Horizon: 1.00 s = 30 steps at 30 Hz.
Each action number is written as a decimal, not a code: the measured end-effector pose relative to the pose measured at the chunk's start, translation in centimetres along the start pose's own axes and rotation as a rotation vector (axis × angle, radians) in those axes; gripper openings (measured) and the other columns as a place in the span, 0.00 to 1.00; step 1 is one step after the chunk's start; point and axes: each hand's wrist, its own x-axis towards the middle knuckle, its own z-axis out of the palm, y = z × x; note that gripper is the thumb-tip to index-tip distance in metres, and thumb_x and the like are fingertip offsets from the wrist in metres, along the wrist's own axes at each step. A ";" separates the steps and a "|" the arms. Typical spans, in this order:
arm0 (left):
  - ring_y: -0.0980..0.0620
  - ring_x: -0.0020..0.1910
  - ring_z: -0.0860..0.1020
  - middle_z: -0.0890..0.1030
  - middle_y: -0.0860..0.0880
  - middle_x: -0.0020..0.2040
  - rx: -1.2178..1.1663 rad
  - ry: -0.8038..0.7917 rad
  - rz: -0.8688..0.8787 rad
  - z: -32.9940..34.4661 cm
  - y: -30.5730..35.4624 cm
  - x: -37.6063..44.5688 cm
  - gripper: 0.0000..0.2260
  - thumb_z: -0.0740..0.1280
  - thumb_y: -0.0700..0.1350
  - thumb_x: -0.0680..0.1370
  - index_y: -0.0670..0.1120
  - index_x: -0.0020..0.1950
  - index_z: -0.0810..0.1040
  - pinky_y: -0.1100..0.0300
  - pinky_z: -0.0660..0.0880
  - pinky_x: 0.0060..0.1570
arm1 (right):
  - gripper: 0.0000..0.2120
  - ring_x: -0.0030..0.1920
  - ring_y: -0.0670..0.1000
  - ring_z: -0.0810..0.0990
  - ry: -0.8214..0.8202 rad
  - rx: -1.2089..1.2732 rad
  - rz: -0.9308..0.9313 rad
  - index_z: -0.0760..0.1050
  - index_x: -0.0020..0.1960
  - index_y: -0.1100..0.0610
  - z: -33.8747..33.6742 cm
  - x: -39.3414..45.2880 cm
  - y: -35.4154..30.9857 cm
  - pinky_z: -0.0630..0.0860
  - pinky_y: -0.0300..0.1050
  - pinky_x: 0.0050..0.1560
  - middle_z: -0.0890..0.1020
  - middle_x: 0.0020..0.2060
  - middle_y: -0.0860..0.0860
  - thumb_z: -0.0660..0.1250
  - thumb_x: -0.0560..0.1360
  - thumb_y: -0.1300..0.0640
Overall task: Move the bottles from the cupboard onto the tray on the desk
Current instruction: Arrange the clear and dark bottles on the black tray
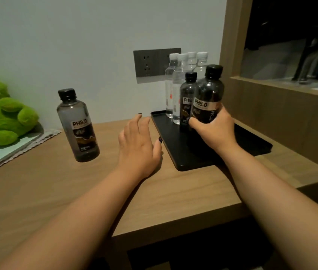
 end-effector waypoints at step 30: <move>0.60 0.57 0.78 0.79 0.50 0.60 -1.047 -0.182 -0.209 5.6 2.4 6.9 0.23 0.70 0.36 0.74 0.45 0.69 0.72 0.61 0.76 0.59 | 0.44 0.74 0.59 0.57 -0.229 -0.283 0.202 0.45 0.76 0.57 1.5 1.4 1.7 0.60 0.60 0.73 0.56 0.76 0.57 0.68 0.74 0.43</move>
